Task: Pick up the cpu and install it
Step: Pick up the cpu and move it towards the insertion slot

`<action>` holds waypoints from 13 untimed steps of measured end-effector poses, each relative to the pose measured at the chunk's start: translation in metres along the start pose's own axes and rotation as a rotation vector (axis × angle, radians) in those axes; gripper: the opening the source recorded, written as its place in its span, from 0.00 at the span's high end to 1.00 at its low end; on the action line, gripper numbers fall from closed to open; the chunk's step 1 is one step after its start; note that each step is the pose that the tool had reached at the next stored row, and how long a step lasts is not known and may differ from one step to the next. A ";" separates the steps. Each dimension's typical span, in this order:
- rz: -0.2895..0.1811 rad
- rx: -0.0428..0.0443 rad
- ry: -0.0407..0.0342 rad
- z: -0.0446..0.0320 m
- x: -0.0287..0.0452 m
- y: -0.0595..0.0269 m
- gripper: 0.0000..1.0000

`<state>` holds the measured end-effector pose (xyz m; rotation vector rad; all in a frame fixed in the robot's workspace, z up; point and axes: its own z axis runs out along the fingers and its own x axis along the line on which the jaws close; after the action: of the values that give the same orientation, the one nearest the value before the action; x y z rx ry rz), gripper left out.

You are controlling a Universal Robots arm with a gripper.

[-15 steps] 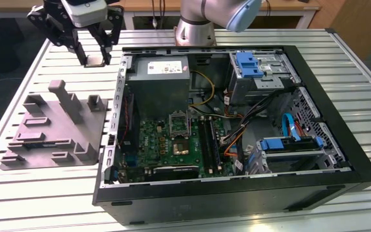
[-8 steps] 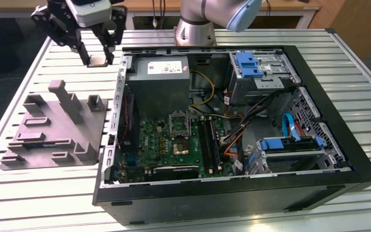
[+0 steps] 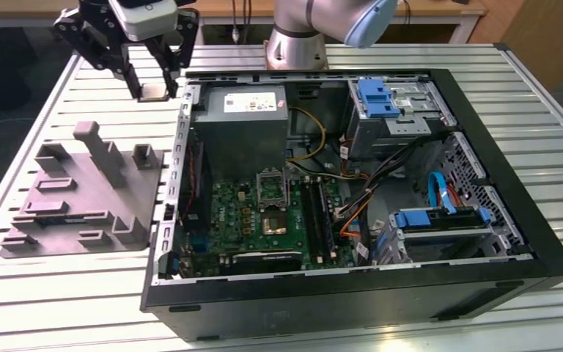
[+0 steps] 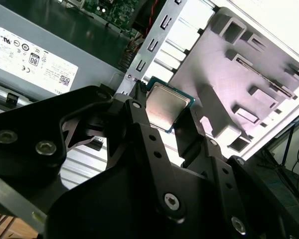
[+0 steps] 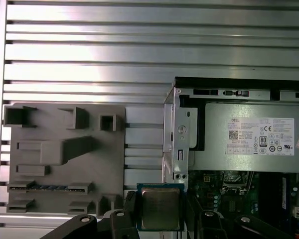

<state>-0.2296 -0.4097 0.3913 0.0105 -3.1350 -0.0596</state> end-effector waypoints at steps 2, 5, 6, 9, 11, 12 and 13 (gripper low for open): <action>0.000 0.0000 0.0000 0.0000 -0.0016 0.0000 0.53; 0.000 0.0000 0.0000 0.0000 -0.0042 0.0000 0.53; 0.000 0.0000 0.0000 0.0000 -0.0050 0.0000 0.53; 0.000 0.0000 0.0000 0.0000 -0.0076 -0.0001 0.53; 0.000 0.0000 0.0000 0.0000 -0.0095 -0.0001 0.53; 0.000 0.0000 0.0000 -0.0001 -0.0106 -0.0001 0.53; 0.000 0.0000 0.0000 -0.0001 -0.0118 -0.0001 0.53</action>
<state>-0.2178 -0.4097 0.3913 0.0105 -3.1350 -0.0596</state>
